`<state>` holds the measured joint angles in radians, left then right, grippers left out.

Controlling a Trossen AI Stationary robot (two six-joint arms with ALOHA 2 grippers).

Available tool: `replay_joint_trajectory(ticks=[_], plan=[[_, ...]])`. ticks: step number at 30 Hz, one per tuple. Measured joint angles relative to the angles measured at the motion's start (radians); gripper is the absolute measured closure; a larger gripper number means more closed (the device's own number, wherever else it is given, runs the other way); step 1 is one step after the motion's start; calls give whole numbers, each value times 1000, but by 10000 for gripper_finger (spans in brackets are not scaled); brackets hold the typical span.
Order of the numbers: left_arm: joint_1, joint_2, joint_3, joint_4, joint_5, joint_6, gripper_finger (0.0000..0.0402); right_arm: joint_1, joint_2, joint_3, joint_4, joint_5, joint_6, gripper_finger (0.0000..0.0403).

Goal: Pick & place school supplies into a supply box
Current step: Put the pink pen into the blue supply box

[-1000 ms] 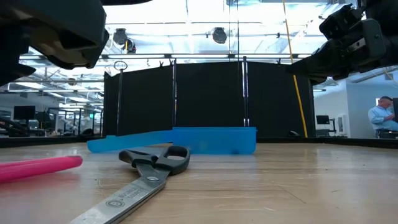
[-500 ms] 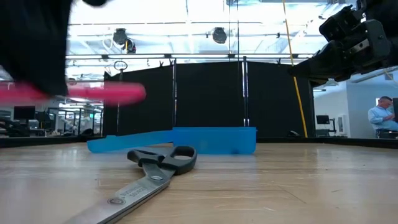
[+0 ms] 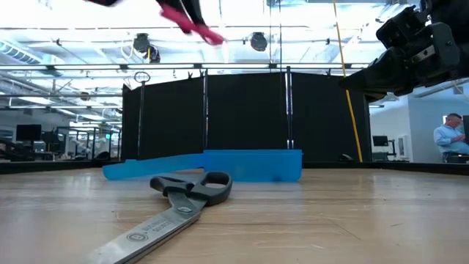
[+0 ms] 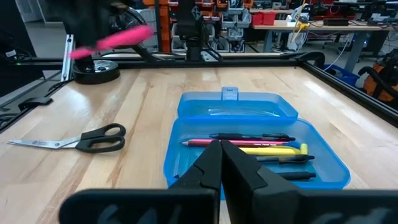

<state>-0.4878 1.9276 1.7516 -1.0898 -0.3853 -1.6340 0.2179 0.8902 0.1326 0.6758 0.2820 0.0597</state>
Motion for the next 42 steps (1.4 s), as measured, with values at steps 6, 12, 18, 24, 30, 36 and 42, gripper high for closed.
replay_joint_trajectory(ticks=[6, 12, 18, 24, 30, 36, 42], plan=[[225, 2, -1, 34, 124, 247, 379, 0, 0, 0, 0, 0, 0, 403], [412, 19, 0, 110, 203, 396, 380, 0, 0, 0, -1, 0, 4, 403], [483, 82, -1, 116, 198, 436, 380, 0, 0, 0, -17, 1, 7, 403], [510, 173, -1, 168, 234, 449, 380, 0, 0, 0, -15, 1, 15, 403], [542, 228, -2, 163, 201, 381, 380, 0, 0, 0, -15, 2, 14, 403], [554, 258, 1, 171, 197, 349, 381, 0, 0, 0, -17, 3, 7, 403], [553, 287, -1, 136, 203, 318, 381, 0, 0, 0, -16, 4, 8, 403]])
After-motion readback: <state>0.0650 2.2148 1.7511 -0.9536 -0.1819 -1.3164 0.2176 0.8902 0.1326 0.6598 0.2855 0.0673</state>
